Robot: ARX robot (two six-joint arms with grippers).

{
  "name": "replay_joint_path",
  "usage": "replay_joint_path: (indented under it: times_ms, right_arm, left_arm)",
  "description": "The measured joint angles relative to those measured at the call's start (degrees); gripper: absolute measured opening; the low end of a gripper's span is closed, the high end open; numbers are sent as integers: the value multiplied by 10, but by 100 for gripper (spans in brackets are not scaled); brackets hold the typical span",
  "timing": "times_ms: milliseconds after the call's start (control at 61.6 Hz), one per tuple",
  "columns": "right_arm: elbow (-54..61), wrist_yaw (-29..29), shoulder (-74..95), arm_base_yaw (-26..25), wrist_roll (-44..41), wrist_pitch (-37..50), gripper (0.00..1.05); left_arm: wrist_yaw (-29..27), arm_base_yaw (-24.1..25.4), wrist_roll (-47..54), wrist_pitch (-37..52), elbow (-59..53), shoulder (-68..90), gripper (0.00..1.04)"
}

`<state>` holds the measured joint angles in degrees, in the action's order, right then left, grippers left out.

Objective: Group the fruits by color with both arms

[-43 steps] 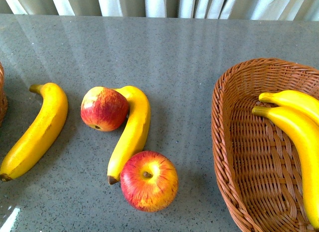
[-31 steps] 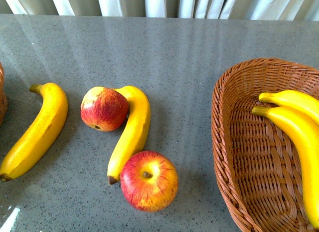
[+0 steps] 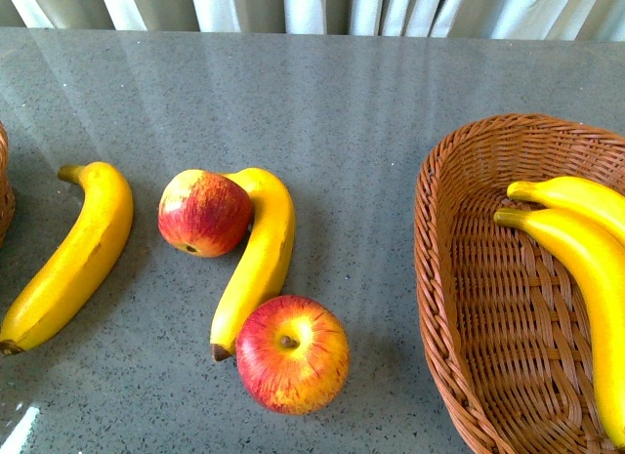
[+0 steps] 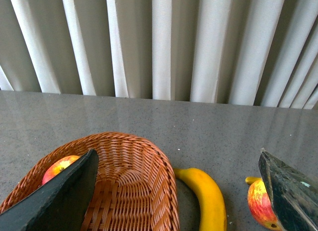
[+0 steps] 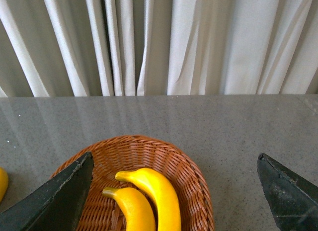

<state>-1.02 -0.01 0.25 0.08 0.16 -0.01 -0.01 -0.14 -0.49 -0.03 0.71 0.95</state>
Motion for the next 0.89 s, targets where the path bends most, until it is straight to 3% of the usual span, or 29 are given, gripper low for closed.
replay_joint_path:
  times_ms: [211,260,341,422,552,682,893]
  right_arm:
    - [0,0,0,0,0,0,96]
    - [0,0,0,0,0,0,96]
    - [0,0,0,0,0,0,96]
    - [0,0,0,0,0,0,96]
    - [0,0,0,0,0,0,96]
    - [0,0,0,0,0,0,96]
    - [0,0,0,0,0,0,96]
  left_arm:
    - [0,0,0,0,0,0,96]
    - [-31,-9,-15,-34,12,14,96]
    - [-147,-85,-68,-137,75,118,96]
    - [-224,-171,-104,-105,113,218,96]
    - [-280,-242,-131,-34,155,341,96]
    - [-297,-288,-166,26,182,466,96]
    - [-269,-362,-225,88,198,612,96]
